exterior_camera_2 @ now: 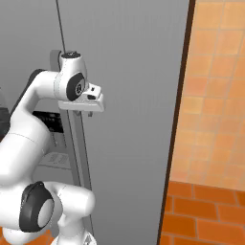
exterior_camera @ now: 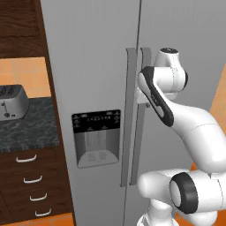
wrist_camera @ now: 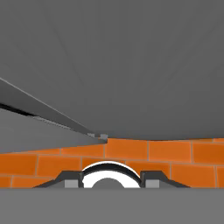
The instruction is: Take the strawberry from the fridge and place it on top of the pancake, located on the dining counter.
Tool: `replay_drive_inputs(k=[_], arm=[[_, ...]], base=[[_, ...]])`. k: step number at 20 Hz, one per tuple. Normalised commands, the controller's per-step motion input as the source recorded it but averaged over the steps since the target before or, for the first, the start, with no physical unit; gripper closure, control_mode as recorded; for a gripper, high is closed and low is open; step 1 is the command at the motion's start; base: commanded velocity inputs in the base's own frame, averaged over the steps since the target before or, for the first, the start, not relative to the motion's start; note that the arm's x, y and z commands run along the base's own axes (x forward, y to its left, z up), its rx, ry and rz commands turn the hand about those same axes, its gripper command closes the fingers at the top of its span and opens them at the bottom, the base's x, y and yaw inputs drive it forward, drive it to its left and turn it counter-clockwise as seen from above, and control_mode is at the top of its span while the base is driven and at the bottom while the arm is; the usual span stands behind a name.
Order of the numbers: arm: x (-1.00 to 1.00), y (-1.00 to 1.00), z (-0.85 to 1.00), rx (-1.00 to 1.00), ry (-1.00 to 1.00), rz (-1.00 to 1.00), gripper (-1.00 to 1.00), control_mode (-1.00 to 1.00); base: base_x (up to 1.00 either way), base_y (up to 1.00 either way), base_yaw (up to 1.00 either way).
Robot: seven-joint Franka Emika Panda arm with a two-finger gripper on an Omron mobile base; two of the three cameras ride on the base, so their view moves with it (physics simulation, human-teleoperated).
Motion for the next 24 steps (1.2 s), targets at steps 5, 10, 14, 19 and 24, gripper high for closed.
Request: replay_drive_inputs(k=[5, 10, 14, 19, 24], arm=[[0.00, 0.00, 0.00, 0.00, 0.00, 0.00, -1.00, 1.00], [0.00, 0.00, 0.00, 0.00, 0.00, 0.00, -1.00, 1.00], [0.00, 0.00, 0.00, 0.00, 0.00, 0.00, -1.00, 1.00], [0.00, 0.00, 0.00, 0.00, 0.00, 0.00, -1.00, 1.00], [0.00, 0.00, 0.00, 0.00, 0.00, 0.00, -1.00, 1.00]], base=[[-0.04, 0.00, 0.00], [-0.26, 0.29, -0.10], [-0.37, 0.26, -0.02], [-0.23, 0.20, 0.00], [-0.12, 0.50, 0.01]])
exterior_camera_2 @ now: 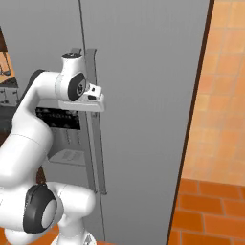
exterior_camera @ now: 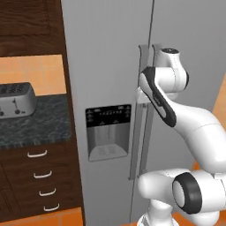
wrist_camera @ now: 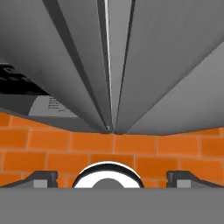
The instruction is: Take the strawberry from the fridge and place it on top of the pancake, located on the dining counter.
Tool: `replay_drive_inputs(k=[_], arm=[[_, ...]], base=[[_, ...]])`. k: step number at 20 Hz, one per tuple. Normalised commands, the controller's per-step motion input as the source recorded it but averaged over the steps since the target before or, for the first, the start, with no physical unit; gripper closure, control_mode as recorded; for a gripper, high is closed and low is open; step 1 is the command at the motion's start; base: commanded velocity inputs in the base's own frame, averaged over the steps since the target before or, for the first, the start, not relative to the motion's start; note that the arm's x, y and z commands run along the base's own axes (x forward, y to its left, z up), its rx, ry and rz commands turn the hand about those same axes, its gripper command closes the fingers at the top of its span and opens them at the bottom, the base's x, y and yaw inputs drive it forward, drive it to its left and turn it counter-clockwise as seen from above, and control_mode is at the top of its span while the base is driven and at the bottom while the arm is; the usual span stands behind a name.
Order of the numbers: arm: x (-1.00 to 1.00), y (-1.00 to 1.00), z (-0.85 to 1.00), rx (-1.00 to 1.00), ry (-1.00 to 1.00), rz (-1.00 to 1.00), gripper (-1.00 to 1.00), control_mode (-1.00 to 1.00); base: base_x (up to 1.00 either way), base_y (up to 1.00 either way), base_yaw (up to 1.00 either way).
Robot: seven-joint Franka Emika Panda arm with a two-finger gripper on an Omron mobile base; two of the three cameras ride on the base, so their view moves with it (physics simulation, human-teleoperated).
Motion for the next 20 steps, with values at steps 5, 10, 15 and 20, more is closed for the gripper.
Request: replay_drive_inputs(k=[5, 10, 15, 20], arm=[[0.00, 0.00, 0.00, 0.00, 0.00, 0.00, -1.00, 1.00], [0.00, 0.00, 0.00, 0.00, 0.00, 0.00, -1.00, 1.00], [0.00, 0.00, 0.00, 0.00, 0.00, 0.00, -1.00, 1.00], [0.00, 0.00, 0.00, 0.00, 0.00, 0.00, -1.00, 1.00]], base=[[-0.13, 0.20, 0.00], [-0.30, -0.11, -0.01], [-0.24, -0.31, -0.01], [-0.49, -0.32, -0.06]])
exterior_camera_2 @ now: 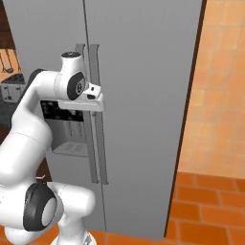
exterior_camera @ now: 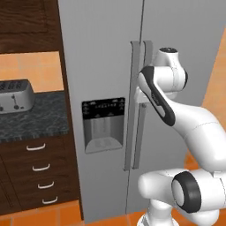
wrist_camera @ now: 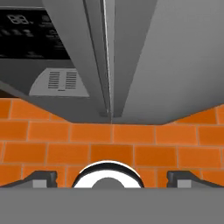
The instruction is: Take the strawberry from the fridge and place it on top of the pancake, located on the dining counter.
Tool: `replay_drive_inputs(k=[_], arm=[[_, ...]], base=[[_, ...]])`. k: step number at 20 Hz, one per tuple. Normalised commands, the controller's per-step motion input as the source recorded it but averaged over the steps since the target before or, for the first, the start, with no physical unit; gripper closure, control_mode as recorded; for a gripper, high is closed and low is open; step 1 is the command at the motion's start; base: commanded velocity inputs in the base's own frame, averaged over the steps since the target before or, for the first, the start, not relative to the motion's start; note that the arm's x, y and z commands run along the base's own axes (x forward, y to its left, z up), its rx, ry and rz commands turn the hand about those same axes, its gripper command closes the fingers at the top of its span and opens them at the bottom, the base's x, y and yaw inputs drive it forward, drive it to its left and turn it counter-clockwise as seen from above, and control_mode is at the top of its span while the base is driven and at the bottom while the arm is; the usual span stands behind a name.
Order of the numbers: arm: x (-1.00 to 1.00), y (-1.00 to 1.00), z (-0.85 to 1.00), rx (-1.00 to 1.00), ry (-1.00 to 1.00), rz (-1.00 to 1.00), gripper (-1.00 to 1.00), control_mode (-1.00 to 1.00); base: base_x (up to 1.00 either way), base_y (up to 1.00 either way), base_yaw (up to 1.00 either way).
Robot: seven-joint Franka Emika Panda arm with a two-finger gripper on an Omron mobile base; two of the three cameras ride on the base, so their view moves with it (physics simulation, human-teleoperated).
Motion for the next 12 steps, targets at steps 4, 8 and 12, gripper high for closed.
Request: replay_drive_inputs(k=[4, 8, 12], arm=[[0.00, 0.00, 0.00, 0.00, 0.00, 0.00, -1.00, 1.00], [0.00, 0.00, 0.00, 0.00, 0.00, 0.00, -1.00, 1.00], [0.00, 0.00, 0.00, 0.00, 0.00, 0.00, -1.00, 1.00]], base=[[-0.51, -0.08, -0.05], [-0.46, 0.00, -0.01], [-0.09, 0.00, 0.01]])
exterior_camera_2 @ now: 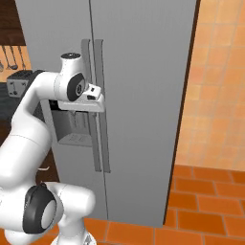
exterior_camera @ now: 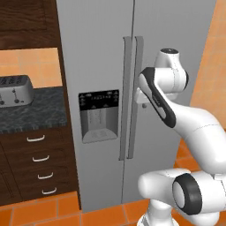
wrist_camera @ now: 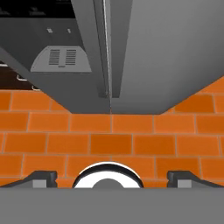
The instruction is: Take the strawberry from the fridge and place it on top of the pancake, located on the dining counter.
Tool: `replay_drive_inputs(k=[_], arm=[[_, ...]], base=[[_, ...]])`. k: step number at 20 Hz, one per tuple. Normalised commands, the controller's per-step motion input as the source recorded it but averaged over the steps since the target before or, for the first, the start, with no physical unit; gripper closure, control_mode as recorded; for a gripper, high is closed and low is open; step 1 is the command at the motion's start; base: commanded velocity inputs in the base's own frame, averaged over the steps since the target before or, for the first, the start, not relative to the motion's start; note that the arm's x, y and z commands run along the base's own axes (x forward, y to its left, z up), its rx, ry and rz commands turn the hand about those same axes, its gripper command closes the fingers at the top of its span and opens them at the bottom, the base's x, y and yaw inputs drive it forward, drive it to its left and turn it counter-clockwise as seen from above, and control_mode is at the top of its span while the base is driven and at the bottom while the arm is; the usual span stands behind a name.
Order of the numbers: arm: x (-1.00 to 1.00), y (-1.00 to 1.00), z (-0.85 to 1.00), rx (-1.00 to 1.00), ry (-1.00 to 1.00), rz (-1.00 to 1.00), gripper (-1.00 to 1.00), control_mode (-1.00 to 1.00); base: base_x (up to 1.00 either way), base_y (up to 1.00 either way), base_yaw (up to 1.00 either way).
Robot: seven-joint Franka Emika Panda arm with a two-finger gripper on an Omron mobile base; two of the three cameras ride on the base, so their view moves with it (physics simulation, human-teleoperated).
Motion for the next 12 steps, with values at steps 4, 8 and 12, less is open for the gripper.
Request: replay_drive_inputs(k=[4, 8, 12], arm=[[0.09, 0.00, -0.13, 0.00, -0.13, 0.00, -1.00, -1.00], [0.58, -0.04, -0.16, 0.01, -0.34, 0.08, -1.00, -1.00], [0.95, -0.11, -0.18, 0.09, -0.18, 0.11, -1.00, -1.00]], base=[[0.00, 0.00, 0.00], [0.00, 0.00, 0.00], [0.00, 0.00, 0.00]])
